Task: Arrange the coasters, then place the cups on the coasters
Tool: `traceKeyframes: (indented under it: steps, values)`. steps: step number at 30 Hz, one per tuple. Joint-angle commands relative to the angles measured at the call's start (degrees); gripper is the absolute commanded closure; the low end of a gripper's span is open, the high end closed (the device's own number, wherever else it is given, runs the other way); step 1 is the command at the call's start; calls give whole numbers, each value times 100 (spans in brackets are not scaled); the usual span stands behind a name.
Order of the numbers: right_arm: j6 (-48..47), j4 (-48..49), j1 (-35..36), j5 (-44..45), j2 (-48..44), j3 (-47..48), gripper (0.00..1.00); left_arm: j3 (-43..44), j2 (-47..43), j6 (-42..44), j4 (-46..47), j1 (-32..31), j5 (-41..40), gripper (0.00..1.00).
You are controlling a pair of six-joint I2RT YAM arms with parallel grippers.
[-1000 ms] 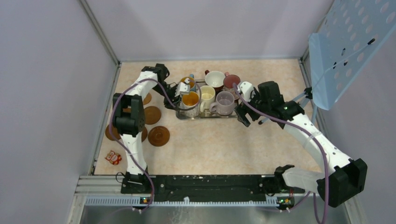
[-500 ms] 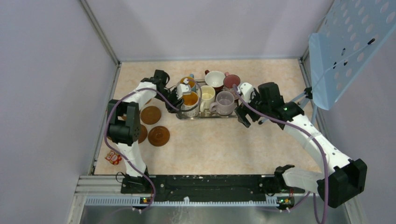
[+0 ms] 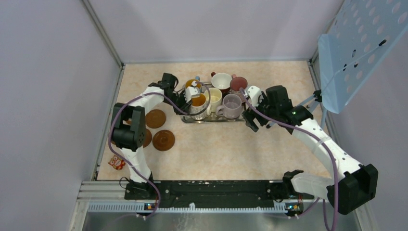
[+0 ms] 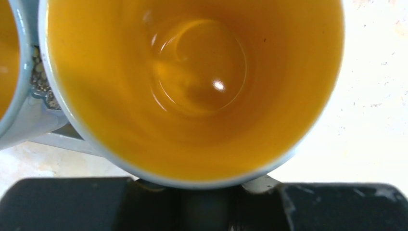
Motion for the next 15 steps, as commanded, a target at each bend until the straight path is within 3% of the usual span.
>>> traceKeyframes:
  steps: [1,5,11,15]
  values:
    - [-94,194,-44,30,-224,-94,17,-82,-345,-276,0,-43,72,86]
    - [-10,210,-45,42,-267,-122,17,-240,-653,-511,125,-43,128,100]
    - [25,221,-53,21,-303,-165,17,-438,-1180,-779,175,-4,151,100]
    - [20,234,-53,0,-363,-234,17,-840,-1731,-1070,691,69,106,100]
